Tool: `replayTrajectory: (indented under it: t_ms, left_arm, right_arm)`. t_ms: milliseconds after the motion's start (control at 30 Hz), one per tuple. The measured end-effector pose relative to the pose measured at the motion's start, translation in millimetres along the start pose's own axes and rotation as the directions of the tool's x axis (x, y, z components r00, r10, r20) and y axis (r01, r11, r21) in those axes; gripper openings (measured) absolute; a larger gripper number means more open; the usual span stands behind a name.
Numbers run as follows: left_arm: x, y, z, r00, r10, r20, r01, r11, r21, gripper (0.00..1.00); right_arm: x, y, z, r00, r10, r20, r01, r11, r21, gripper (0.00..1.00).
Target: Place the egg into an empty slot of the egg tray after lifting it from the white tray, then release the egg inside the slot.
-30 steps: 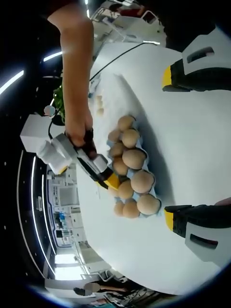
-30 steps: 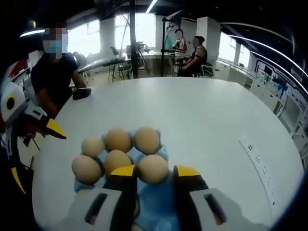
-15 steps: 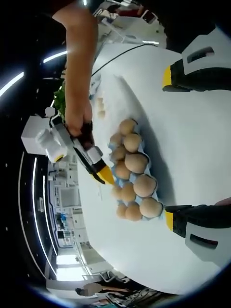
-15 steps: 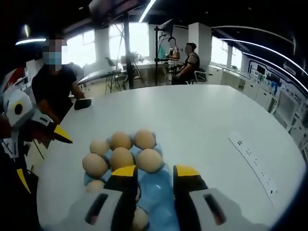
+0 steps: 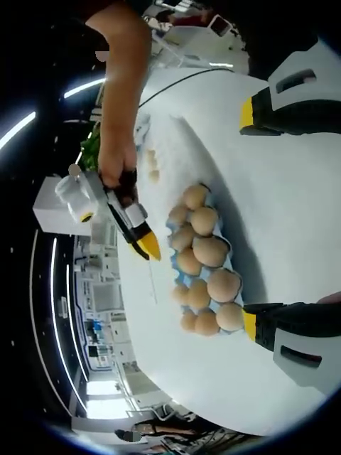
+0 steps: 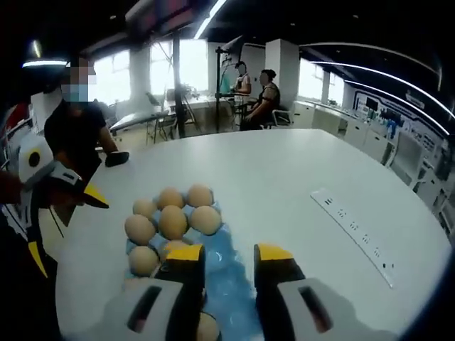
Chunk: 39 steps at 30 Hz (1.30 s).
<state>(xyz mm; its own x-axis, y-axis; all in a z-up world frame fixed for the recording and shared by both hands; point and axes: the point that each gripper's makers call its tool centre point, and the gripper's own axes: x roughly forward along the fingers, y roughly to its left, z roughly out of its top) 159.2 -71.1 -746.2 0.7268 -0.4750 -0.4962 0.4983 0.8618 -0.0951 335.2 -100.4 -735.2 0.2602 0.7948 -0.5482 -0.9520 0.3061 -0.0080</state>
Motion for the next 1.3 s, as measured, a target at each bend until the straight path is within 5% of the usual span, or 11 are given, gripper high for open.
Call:
replayTrajectory:
  t_ms: [700,1300]
  left_arm:
    - [12,-19.7,5.6,1.000,-0.030,-0.002,0.030,0.999,0.018,1.00]
    - [24,-30.6,4.5,0.997,-0.074,-0.016,0.074,0.997,0.034,1.00]
  right_arm:
    - [-47,-8,-31.2,1.000,-0.012,0.006,0.012,0.999,-0.047,0.28]
    - [-88,-41,-60.4,0.995,-0.097,0.016,0.097,0.995,-0.003,0.27]
